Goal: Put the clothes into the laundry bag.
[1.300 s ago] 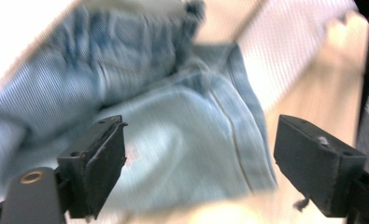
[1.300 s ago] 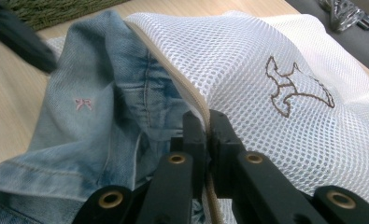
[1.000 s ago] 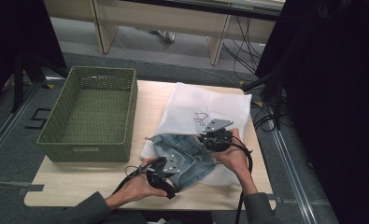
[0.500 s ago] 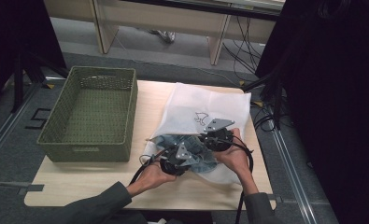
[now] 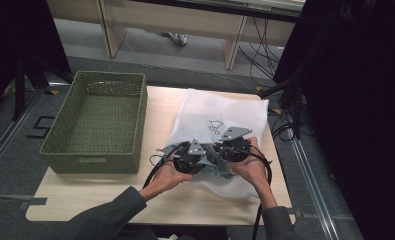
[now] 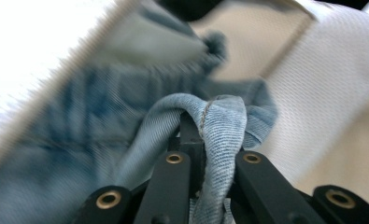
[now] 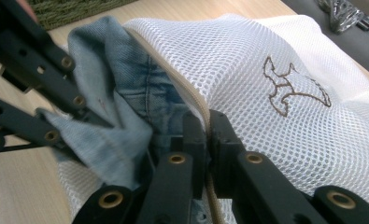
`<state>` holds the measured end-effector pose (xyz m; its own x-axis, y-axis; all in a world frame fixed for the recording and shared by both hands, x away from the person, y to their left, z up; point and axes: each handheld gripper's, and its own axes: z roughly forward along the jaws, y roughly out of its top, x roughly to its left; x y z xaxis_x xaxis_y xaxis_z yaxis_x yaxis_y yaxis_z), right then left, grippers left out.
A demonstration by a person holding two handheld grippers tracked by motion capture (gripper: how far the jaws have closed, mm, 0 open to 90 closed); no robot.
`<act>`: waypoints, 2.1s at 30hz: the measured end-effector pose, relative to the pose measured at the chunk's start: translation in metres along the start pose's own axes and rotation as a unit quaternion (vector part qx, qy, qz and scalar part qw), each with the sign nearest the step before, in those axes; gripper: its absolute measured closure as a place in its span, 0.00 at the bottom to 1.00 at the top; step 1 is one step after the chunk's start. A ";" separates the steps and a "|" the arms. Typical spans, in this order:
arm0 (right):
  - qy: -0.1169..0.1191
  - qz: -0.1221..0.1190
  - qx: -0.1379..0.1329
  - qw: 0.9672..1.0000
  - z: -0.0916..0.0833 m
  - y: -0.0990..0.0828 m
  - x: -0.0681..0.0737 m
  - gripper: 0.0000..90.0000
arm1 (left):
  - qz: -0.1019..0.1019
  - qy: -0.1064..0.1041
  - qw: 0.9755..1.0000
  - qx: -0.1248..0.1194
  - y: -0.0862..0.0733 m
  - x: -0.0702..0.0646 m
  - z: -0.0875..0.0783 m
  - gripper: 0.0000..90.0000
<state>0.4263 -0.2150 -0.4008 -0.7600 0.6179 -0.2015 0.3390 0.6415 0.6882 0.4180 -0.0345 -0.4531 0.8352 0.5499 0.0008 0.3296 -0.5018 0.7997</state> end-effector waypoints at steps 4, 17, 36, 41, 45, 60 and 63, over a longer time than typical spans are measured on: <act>-0.004 0.007 0.001 1.000 -0.003 0.000 -0.001 0.98 | -0.032 0.064 0.996 -0.044 0.007 0.016 0.014 0.96; 0.004 0.024 0.020 1.000 0.003 -0.007 0.000 0.98 | -0.053 0.078 0.995 -0.042 -0.005 0.026 0.033 0.74; 0.008 0.010 0.026 1.000 0.008 -0.008 0.003 0.97 | 0.072 0.059 0.994 0.055 -0.044 0.008 0.020 0.32; 0.011 0.008 0.025 1.000 0.008 -0.008 0.006 0.97 | 0.078 0.085 0.992 0.046 -0.034 0.003 0.034 0.85; 0.016 0.013 0.023 1.000 0.005 -0.005 0.009 0.98 | 0.085 0.118 0.989 0.022 -0.012 0.008 0.029 0.90; 0.038 0.042 0.044 0.997 0.021 -0.021 0.010 0.97 | 0.010 0.097 0.995 -0.027 -0.011 0.023 0.042 0.74; 0.050 0.049 0.063 0.996 0.029 -0.024 0.014 0.97 | -0.005 0.069 0.998 -0.016 -0.014 0.018 0.035 0.58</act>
<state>0.4239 -0.2090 -0.4404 -0.7695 0.6356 -0.0625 0.4760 0.6360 0.6075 0.4439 -0.0407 -0.4856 0.7628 0.6426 0.0724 0.3228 -0.4754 0.8184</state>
